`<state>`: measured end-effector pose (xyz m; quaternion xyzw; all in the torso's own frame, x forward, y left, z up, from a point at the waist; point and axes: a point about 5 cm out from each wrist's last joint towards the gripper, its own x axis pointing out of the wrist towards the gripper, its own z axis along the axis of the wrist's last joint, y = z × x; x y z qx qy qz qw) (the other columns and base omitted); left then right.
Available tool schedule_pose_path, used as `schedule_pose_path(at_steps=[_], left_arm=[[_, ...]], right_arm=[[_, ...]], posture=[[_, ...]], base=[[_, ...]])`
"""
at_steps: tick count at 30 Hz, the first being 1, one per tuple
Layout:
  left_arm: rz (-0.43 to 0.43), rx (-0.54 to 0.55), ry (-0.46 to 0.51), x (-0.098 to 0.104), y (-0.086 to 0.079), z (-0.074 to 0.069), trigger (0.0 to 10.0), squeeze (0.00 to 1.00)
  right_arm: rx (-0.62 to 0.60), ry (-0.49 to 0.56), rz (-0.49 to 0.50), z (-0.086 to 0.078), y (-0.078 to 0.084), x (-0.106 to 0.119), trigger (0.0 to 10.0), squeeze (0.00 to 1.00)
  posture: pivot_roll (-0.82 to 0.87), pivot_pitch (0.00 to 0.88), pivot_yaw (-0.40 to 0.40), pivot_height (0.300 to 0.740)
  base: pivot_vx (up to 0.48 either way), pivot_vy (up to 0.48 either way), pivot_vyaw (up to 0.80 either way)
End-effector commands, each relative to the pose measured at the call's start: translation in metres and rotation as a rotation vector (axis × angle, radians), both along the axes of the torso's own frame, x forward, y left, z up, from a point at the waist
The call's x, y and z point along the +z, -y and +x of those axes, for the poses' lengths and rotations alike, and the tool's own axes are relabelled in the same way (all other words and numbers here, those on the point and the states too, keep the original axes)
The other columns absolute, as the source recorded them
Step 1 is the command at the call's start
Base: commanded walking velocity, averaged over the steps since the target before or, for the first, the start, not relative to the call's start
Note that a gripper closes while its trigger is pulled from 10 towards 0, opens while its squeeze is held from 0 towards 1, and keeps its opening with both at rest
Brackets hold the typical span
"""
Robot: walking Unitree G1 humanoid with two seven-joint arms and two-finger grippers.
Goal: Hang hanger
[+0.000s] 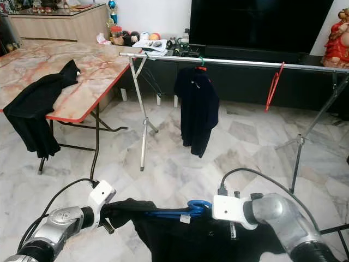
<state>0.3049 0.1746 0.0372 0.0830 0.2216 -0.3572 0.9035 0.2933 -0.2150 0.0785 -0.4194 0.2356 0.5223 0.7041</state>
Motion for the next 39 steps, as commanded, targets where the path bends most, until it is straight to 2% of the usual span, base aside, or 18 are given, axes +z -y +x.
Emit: schedule_pose_path(at_steps=[1, 6, 9, 10, 11, 13, 17, 20, 22, 23, 25, 26, 27, 28, 29, 34, 39], left_arm=[[0.009, -0.002, 0.016, 0.008, -0.007, 0.004, 0.0, 0.0], [-0.034, -0.05, 0.032, 0.021, -0.002, 0.009, 0.0, 0.0], [-0.051, -0.082, 0.031, 0.025, 0.002, 0.009, 0.0, 0.0], [-0.072, -0.129, 0.029, 0.03, 0.008, 0.008, 0.0, 0.0], [-0.072, -0.129, 0.029, 0.03, 0.008, 0.008, 0.0, 0.0], [-0.103, -0.188, 0.042, 0.04, 0.016, 0.007, 0.0, 0.0], [-0.122, -0.223, 0.052, 0.047, 0.021, 0.006, 0.0, 0.0], [-0.139, -0.316, 0.041, 0.056, 0.032, -0.001, 0.0, 0.0], [-0.122, -0.384, 0.019, 0.057, 0.037, -0.009, 0.0, 0.0], [-0.122, -0.384, 0.019, 0.057, 0.037, -0.009, 0.0, 0.0], [-0.121, -0.44, -0.007, 0.058, 0.039, -0.017, 8.3, 0.0], [-0.124, -0.472, -0.021, 0.061, 0.04, -0.022, 9.0, 0.0], [-0.128, -0.49, -0.024, 0.062, 0.04, -0.025, 9.6, 0.14], [-0.131, -0.501, -0.026, 0.063, 0.041, -0.026, 9.6, 0.14], [-0.129, -0.512, -0.024, 0.065, 0.041, -0.028, 10.0, 0.99], [-0.125, -0.522, -0.017, 0.073, 0.042, -0.031, 10.0, 1.0], [-0.126, -0.525, -0.02, 0.075, 0.042, -0.032, 10.0, 1.0]], right_arm=[[-0.033, 0.051, -0.033, 0.007, 0.001, 0.001, 10.0, 0.0], [-0.096, 0.126, -0.042, 0.011, -0.014, -0.016, 10.0, 0.0], [-0.125, 0.129, -0.044, 0.011, -0.021, -0.025, 10.0, 0.0], [-0.154, 0.136, 0.0, 0.011, -0.032, -0.03, 10.0, 0.0], [-0.154, 0.136, 0.0, 0.011, -0.032, -0.03, 10.0, 0.0], [-0.202, 0.15, 0.049, 0.013, -0.047, -0.037, 10.0, 0.0], [-0.208, 0.134, 0.075, 0.012, -0.056, -0.041, 10.0, 0.0], [-0.289, 0.188, 0.081, 0.02, -0.06, -0.041, 10.0, 0.0], [-0.364, 0.227, 0.124, 0.028, -0.062, -0.035, 10.0, 0.0], [-0.364, 0.227, 0.124, 0.028, -0.062, -0.035, 10.0, 0.0], [-0.428, 0.253, 0.178, 0.035, -0.063, -0.03, 10.0, 0.0], [-0.477, 0.279, 0.2, 0.039, -0.063, -0.026, 10.0, 0.0], [-0.499, 0.301, 0.198, 0.042, -0.062, -0.024, 10.0, 0.0], [-0.512, 0.315, 0.195, 0.043, -0.061, -0.023, 10.0, 0.0], [-0.527, 0.326, 0.193, 0.045, -0.062, -0.023, 10.0, 0.0], [-0.6, 0.333, 0.274, 0.051, -0.073, -0.018, 10.0, 0.0], [-0.592, 0.337, 0.294, 0.052, -0.08, -0.018, 10.0, 0.0]], posture=[[0.07, 0.031, 0.022, 0.74], [0.08, 0.031, 0.022, 0.74], [0.09, 0.027, 0.022, 0.74], [0.09, 0.027, 0.022, 0.74], [0.09, 0.027, 0.022, 0.74], [0.09, 0.02, 0.024, 0.74], [0.09, 0.02, 0.024, 0.74], [0.1, 0.01, 0.023, 0.74], [0.1, 0.01, 0.023, 0.74], [0.1, 0.01, 0.023, 0.74], [0.1, 0.0, 0.021, 0.74], [0.1, 0.0, 0.021, 0.74], [0.1, 0.0, 0.021, 0.74], [0.1, 0.0, 0.021, 0.74], [0.11, 0.0, 0.021, 0.74], [0.11, 0.0, 0.02, 0.74], [0.12, 0.0, 0.019, 0.74]], base=[[0.0, 0.0, 0.0], [0.0, 0.0, 0.0], [0.0, 0.0, 0.0], [0.0, 0.0, 0.0], [0.0, 0.0, 0.0], [0.0, 0.0, 0.0], [0.0, 0.0, 0.0], [0.0, 0.0, 0.0], [0.0, 0.0, 0.0], [0.0, 0.0, 0.0], [0.0, 0.0, 0.0], [0.0, 0.0, 0.0], [0.0, 0.0, 0.0], [0.0, 0.0, 0.0], [0.0, 0.0, 0.0], [0.0, 0.0, 0.0], [0.0, 0.0, 0.0]])
